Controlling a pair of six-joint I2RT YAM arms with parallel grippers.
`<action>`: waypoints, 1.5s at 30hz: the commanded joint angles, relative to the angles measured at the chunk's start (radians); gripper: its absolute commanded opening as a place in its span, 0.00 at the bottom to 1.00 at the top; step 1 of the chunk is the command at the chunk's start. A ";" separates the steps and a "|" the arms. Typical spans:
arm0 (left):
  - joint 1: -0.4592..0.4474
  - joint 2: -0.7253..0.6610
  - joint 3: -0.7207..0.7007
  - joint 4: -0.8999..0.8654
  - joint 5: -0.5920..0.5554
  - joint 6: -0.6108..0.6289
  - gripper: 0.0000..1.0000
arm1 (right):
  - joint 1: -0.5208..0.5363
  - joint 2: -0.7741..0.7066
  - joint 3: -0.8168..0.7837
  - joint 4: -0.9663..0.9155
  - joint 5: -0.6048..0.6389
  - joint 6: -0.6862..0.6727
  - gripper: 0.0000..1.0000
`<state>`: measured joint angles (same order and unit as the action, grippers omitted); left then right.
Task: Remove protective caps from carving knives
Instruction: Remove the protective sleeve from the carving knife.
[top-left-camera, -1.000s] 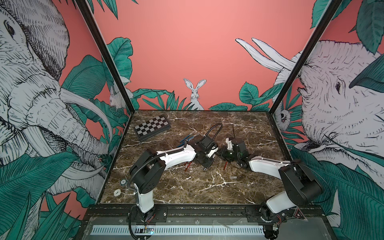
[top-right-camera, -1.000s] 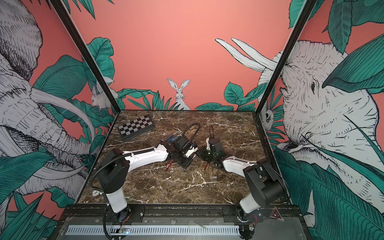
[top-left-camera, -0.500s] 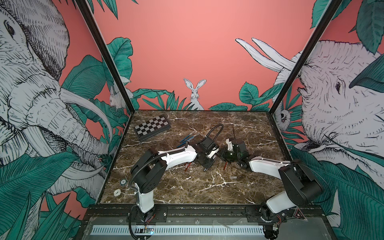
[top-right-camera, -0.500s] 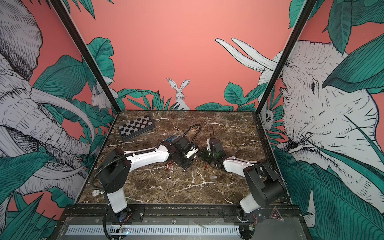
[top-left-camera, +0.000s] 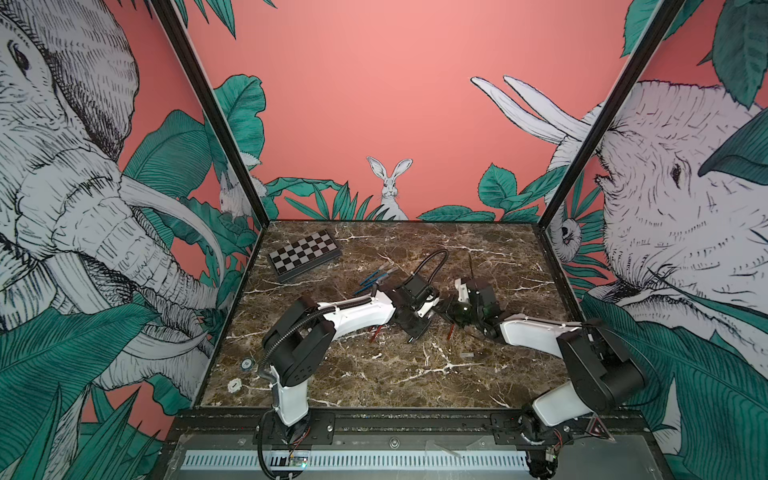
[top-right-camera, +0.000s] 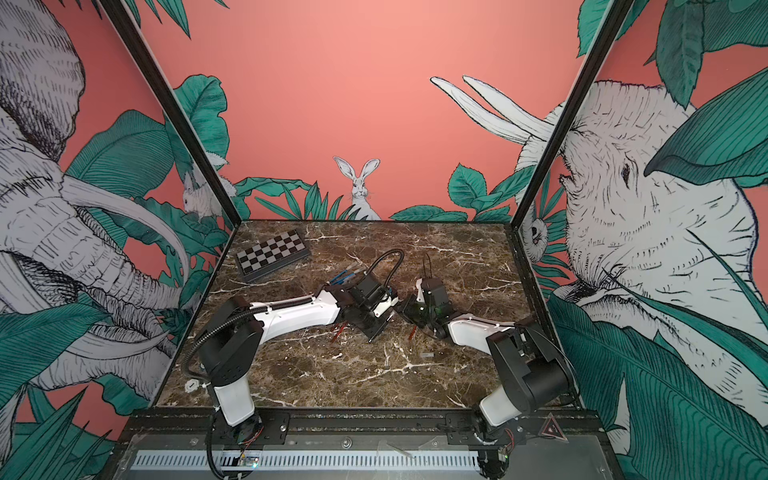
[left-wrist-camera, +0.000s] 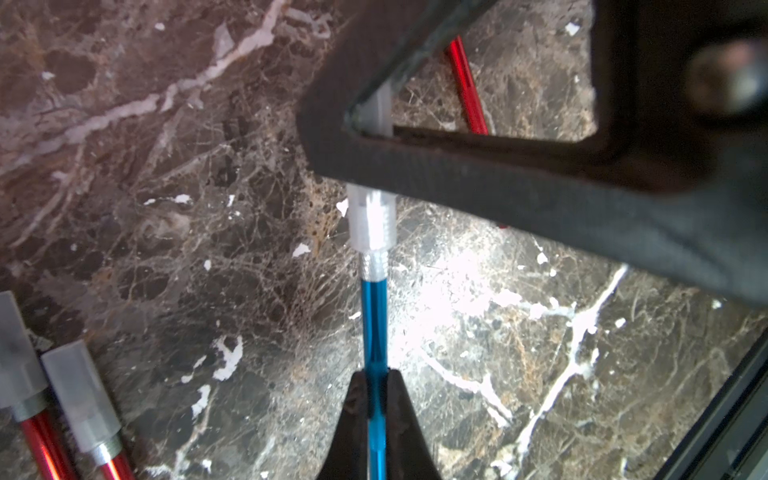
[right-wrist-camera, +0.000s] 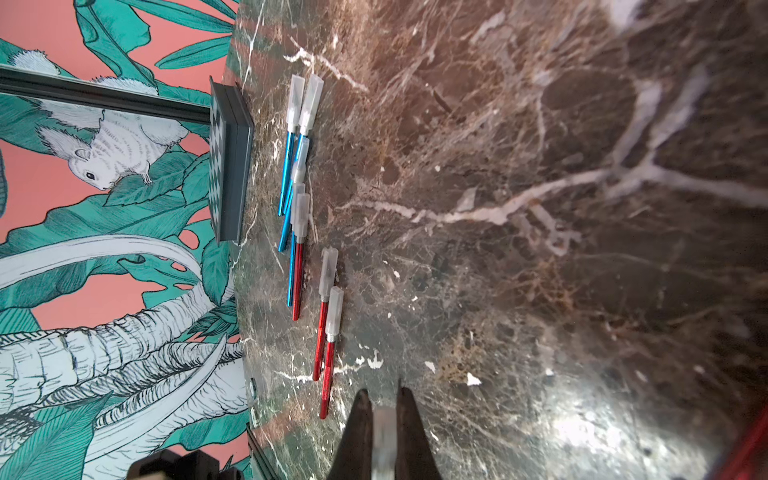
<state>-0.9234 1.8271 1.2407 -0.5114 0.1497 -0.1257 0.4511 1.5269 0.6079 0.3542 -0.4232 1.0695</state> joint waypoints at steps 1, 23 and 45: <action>-0.017 0.014 -0.064 -0.360 0.022 0.027 0.00 | -0.104 -0.006 0.009 0.109 0.269 -0.046 0.02; -0.023 0.028 -0.067 -0.384 0.036 0.044 0.00 | -0.151 0.009 0.000 0.121 0.262 -0.056 0.02; -0.033 0.044 -0.064 -0.412 0.047 0.057 0.00 | -0.181 0.039 0.013 0.148 0.259 -0.059 0.01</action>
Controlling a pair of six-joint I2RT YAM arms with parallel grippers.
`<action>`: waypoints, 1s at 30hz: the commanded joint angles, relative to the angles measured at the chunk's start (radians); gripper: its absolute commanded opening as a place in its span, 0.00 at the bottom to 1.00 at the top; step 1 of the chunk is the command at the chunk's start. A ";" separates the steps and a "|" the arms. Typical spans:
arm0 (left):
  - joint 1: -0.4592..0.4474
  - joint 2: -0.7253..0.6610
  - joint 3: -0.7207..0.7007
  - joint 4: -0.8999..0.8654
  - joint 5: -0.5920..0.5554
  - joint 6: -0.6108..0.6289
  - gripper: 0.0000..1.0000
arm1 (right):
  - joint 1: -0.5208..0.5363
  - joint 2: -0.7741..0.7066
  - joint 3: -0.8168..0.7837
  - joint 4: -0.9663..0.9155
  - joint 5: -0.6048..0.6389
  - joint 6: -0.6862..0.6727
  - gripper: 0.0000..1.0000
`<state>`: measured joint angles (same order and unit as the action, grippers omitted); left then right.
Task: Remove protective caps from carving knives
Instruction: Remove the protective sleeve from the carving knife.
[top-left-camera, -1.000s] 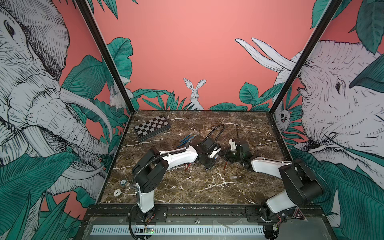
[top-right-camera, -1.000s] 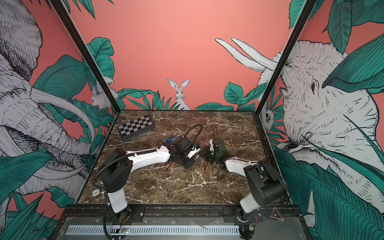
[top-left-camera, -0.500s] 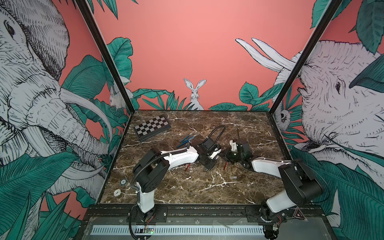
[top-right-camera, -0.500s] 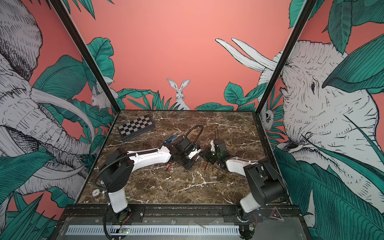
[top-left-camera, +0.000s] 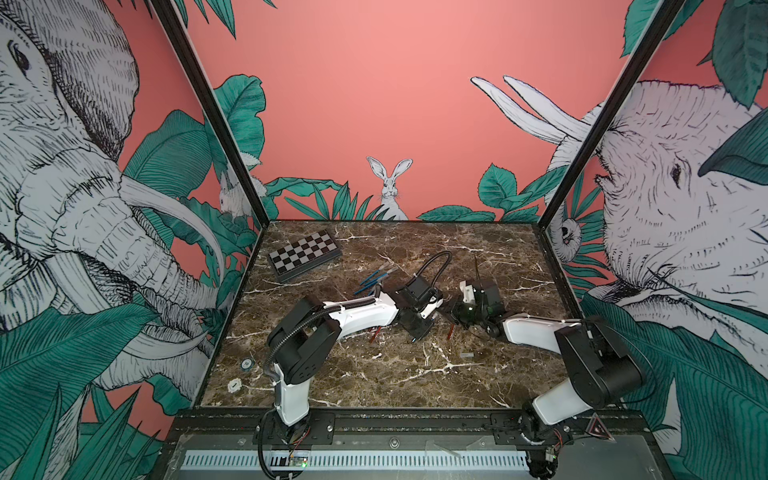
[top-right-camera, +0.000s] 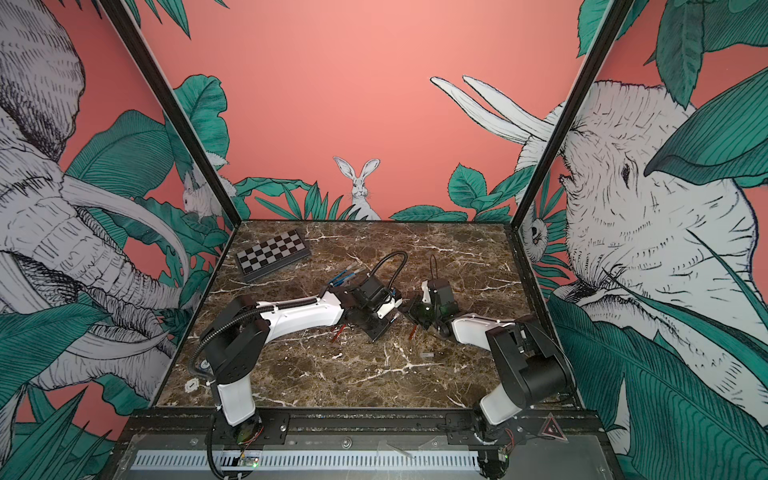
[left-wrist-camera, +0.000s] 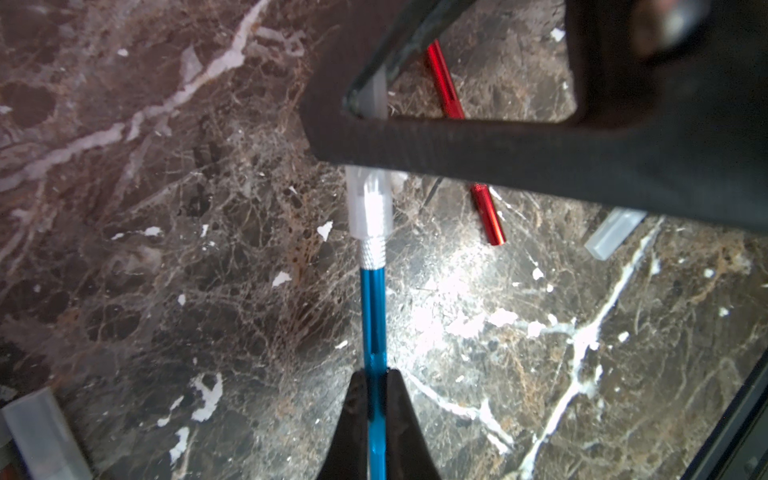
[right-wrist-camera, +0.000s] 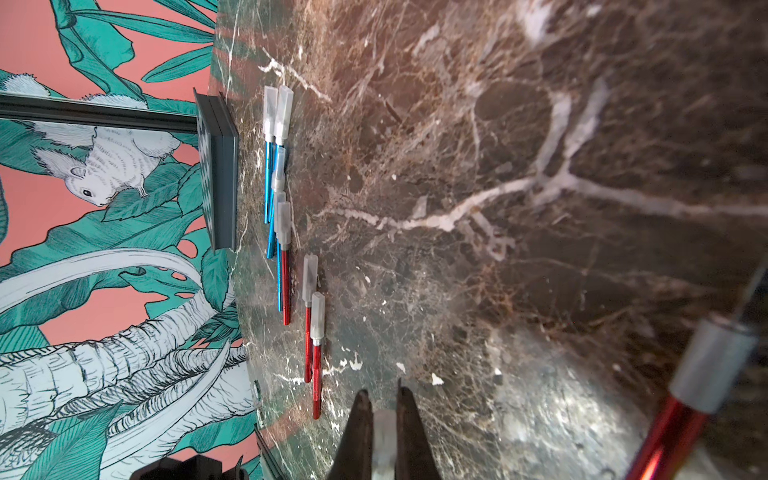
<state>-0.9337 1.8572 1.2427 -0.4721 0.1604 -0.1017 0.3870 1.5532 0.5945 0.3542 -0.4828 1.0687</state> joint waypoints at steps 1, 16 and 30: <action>-0.024 0.014 -0.066 -0.454 0.036 0.034 0.00 | -0.118 0.013 0.028 0.150 0.318 -0.058 0.01; -0.030 0.015 -0.071 -0.464 0.048 0.037 0.00 | -0.132 0.021 0.079 0.177 0.318 -0.130 0.01; -0.031 0.010 -0.069 -0.464 0.056 0.036 0.00 | -0.154 -0.018 0.077 0.226 0.309 -0.273 0.01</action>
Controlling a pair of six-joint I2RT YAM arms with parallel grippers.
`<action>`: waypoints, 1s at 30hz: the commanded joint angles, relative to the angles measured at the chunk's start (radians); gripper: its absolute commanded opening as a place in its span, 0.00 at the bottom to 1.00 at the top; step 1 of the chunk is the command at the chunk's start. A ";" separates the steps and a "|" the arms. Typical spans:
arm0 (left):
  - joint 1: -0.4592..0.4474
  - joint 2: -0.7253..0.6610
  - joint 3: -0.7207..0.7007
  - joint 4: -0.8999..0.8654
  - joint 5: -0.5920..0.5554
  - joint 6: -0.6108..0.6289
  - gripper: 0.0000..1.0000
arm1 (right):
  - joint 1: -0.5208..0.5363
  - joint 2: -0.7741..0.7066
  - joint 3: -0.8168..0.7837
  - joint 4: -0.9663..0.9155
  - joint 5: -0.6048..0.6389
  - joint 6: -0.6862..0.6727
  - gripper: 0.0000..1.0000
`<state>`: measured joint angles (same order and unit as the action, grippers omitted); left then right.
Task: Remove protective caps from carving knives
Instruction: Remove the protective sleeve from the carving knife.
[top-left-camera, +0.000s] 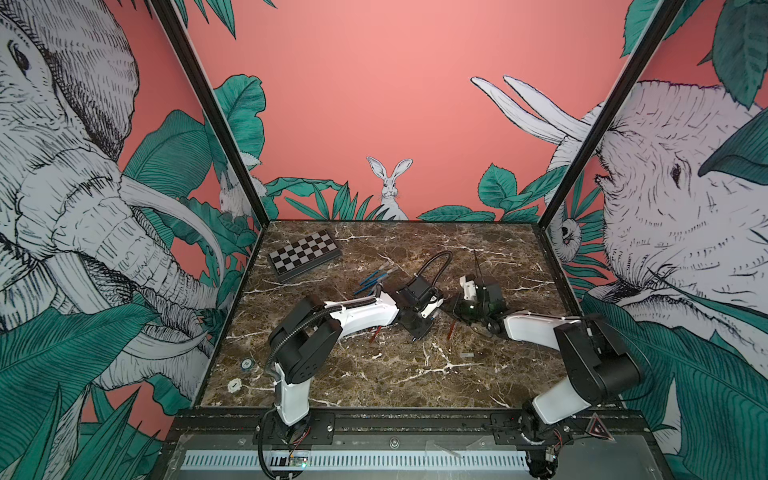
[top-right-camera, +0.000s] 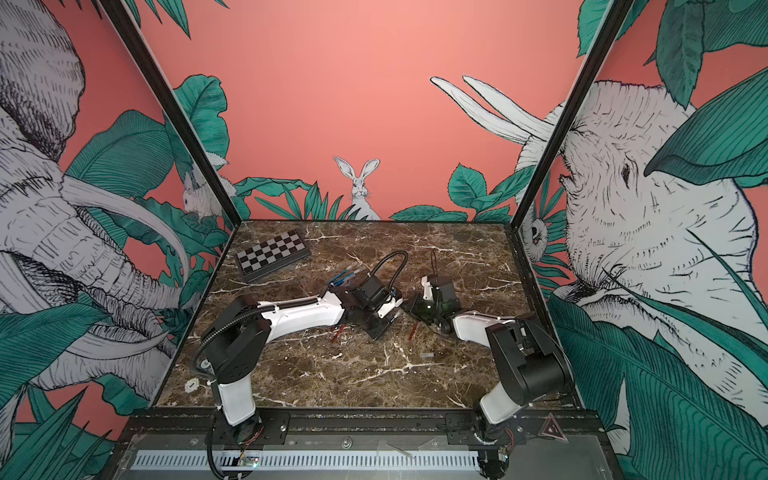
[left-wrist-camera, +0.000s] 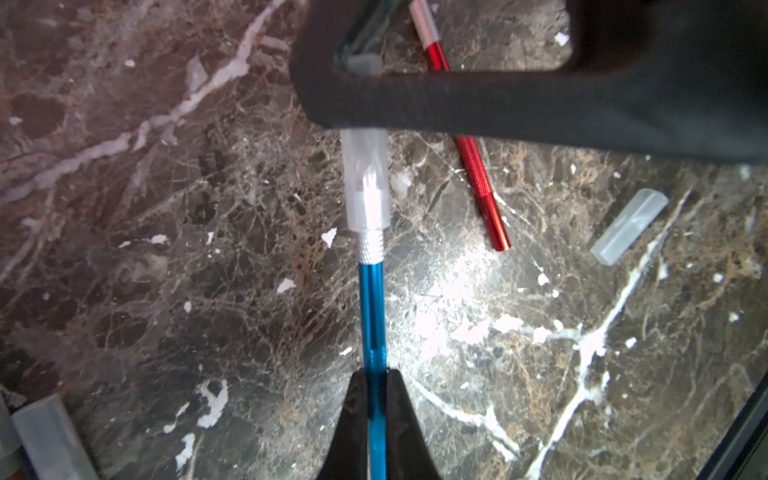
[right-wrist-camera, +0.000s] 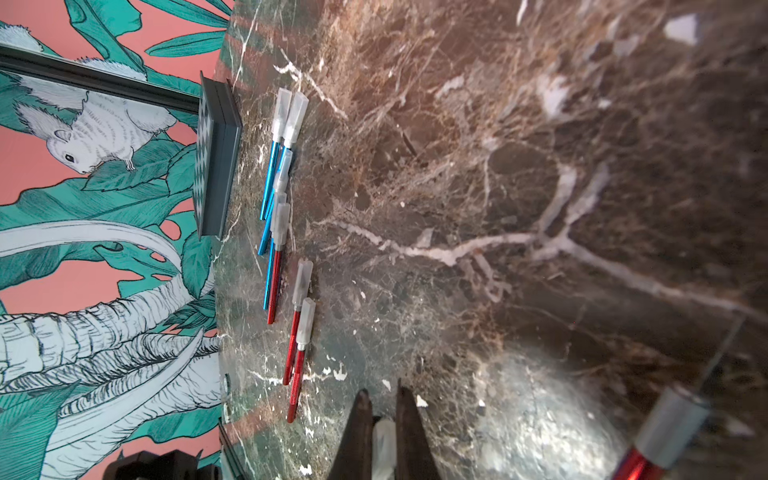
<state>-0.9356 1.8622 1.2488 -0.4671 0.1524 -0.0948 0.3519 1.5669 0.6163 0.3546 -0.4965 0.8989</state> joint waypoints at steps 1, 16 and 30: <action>-0.029 0.005 -0.074 -0.468 0.067 0.029 0.00 | -0.121 -0.038 0.057 0.217 0.326 -0.114 0.01; -0.030 -0.005 -0.071 -0.472 0.073 0.030 0.00 | -0.184 -0.060 0.080 0.201 0.332 -0.090 0.01; -0.031 -0.011 -0.050 -0.466 0.068 0.025 0.00 | -0.225 -0.079 0.097 0.165 0.315 -0.047 0.01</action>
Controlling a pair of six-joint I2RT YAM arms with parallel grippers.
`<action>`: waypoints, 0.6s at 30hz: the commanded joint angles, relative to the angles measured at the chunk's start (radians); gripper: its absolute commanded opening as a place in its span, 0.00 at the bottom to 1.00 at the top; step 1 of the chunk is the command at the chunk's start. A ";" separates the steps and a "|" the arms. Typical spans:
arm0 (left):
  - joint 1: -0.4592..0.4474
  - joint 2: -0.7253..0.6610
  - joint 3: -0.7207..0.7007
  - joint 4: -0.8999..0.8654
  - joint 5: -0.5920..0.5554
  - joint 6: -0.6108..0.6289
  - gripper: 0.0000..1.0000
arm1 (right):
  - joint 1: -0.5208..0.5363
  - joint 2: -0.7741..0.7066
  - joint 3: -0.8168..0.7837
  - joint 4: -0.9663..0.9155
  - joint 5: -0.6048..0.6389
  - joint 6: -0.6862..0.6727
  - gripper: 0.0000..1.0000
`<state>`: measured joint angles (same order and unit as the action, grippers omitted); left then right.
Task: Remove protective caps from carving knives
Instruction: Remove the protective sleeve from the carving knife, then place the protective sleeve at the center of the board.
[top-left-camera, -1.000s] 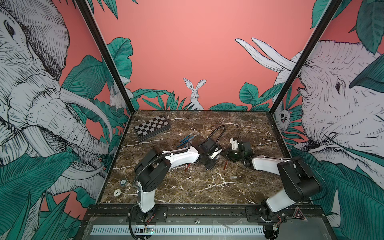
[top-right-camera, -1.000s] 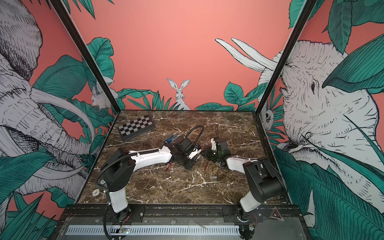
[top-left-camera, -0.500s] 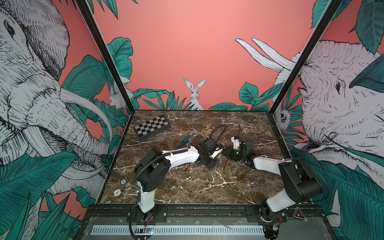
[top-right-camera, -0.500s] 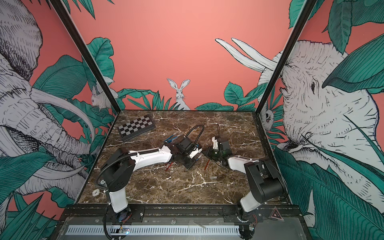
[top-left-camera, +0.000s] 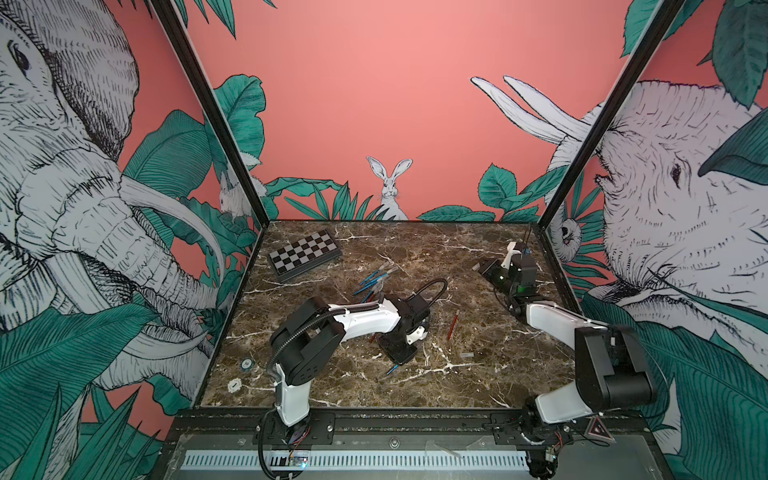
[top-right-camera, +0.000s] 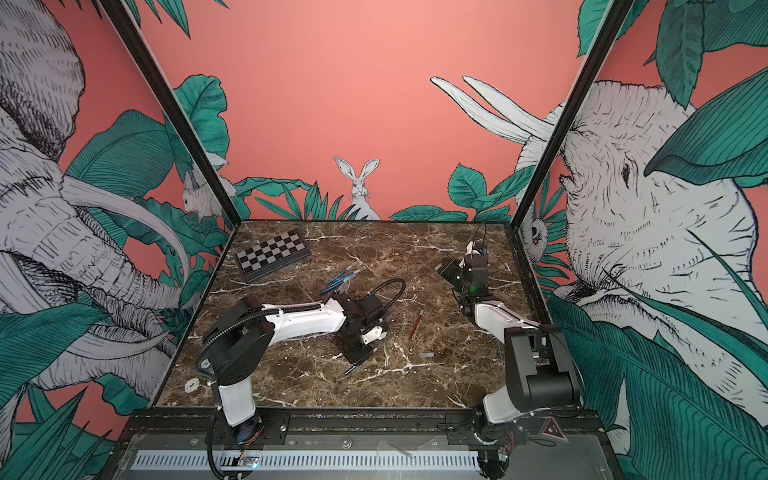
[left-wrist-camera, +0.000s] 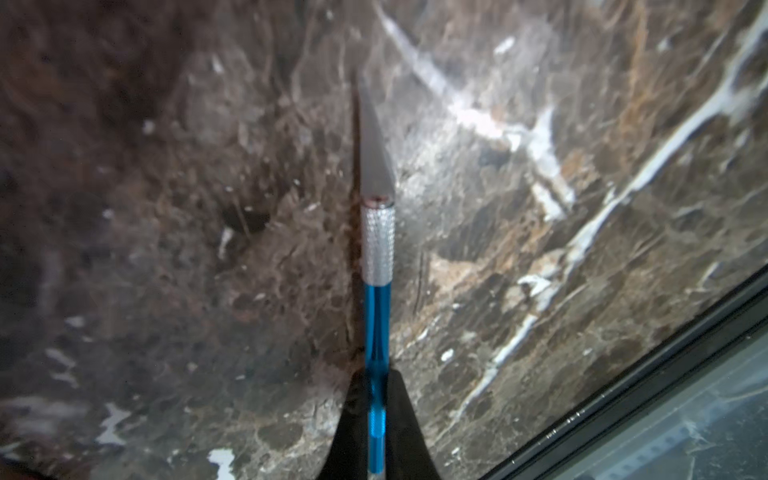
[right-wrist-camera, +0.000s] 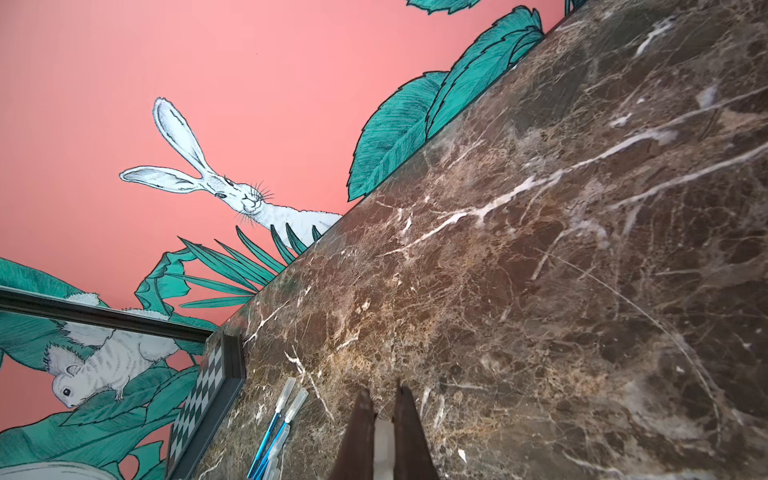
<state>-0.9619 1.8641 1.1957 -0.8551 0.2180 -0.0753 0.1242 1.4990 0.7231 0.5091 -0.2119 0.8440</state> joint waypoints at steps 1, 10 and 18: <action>-0.004 -0.015 0.007 -0.078 0.002 0.002 0.00 | 0.003 -0.019 -0.011 -0.004 0.030 0.005 0.01; -0.003 -0.030 0.160 -0.095 -0.022 -0.061 0.00 | -0.015 -0.147 0.032 -0.429 -0.009 -0.058 0.02; -0.003 0.075 0.376 -0.104 -0.027 -0.119 0.00 | -0.051 -0.220 0.033 -0.770 -0.151 -0.160 0.03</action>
<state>-0.9627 1.8938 1.5280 -0.9253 0.2020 -0.1577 0.0799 1.2980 0.7361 -0.0731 -0.2977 0.7528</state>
